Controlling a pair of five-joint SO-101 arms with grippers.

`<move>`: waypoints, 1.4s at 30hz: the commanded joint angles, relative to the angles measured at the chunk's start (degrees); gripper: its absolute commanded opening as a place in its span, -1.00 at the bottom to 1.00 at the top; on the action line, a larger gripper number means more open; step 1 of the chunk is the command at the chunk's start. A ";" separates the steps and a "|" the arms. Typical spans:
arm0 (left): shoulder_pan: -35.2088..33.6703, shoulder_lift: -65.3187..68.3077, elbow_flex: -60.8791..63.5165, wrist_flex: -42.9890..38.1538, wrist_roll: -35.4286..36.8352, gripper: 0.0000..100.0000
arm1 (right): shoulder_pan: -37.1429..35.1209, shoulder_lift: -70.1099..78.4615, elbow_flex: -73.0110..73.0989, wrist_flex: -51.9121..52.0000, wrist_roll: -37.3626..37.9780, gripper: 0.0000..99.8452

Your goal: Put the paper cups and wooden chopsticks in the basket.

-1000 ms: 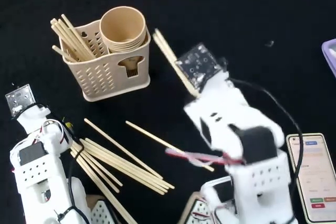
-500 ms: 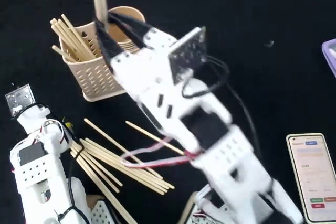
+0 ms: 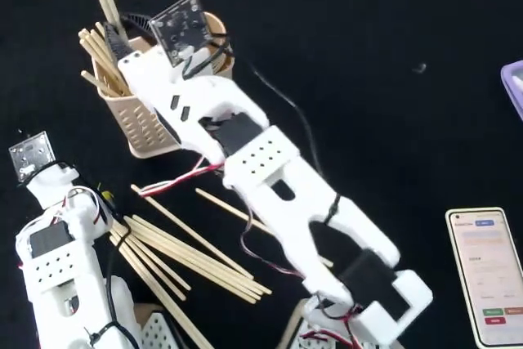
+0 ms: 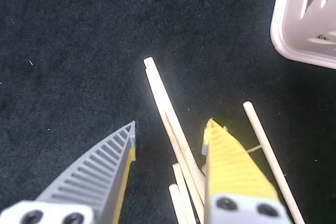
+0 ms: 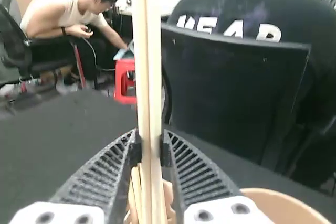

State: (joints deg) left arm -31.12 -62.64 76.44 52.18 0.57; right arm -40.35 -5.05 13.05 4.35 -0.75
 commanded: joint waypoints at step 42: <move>0.13 -0.62 0.66 -3.60 0.62 -0.57 | -17.67 -48.31 66.42 31.21 -0.62 -0.71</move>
State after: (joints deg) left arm -31.12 -62.64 77.76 49.45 0.57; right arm -55.38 -51.47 78.90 38.29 -0.75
